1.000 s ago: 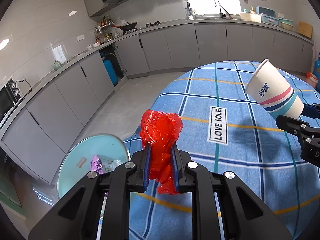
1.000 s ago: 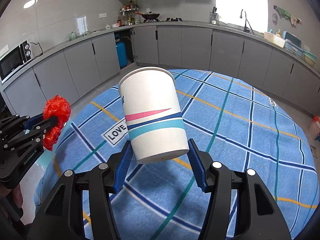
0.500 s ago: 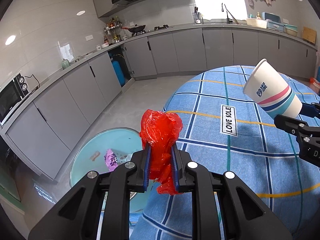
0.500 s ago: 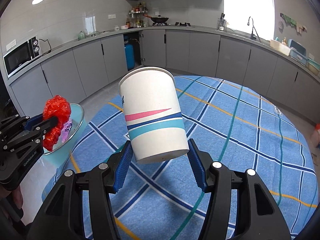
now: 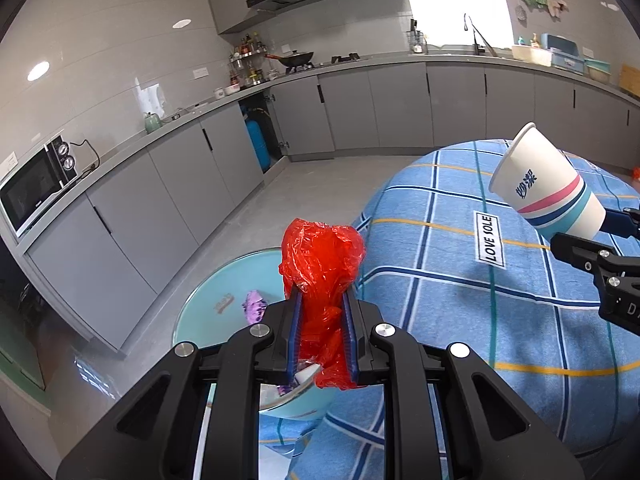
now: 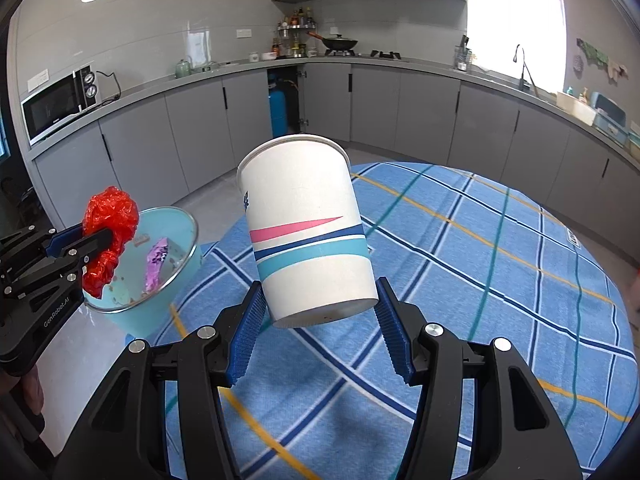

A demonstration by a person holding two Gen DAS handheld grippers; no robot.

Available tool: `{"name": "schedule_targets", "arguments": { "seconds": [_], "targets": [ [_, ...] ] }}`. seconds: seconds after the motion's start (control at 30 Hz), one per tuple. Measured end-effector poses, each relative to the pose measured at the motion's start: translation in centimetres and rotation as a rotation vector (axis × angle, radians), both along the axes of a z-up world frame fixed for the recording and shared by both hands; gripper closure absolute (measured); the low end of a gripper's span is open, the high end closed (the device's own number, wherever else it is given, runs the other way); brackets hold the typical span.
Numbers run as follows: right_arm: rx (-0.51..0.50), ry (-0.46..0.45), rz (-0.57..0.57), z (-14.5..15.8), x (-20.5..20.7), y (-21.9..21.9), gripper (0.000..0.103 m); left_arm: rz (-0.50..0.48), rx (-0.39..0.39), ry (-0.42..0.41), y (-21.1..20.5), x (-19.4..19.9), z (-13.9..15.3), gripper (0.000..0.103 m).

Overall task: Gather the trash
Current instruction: 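Carry the white paper cup and red mesh bag over the bucket with both grippers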

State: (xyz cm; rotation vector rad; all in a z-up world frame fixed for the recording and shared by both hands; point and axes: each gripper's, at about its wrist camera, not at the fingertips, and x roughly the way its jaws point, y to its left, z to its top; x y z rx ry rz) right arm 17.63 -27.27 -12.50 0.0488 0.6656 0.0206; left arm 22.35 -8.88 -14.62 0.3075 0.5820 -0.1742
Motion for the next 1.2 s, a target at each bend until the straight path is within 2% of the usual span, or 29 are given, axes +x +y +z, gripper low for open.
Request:
{"name": "schedule_targets", "arguments": {
  "seconds": [1.2],
  "targets": [
    [-0.013,-0.012,0.172,0.7,3.9,8.2,0.049,0.195,0.005,-0.012,8.7,2.5,0.4,0.085]
  ]
}}
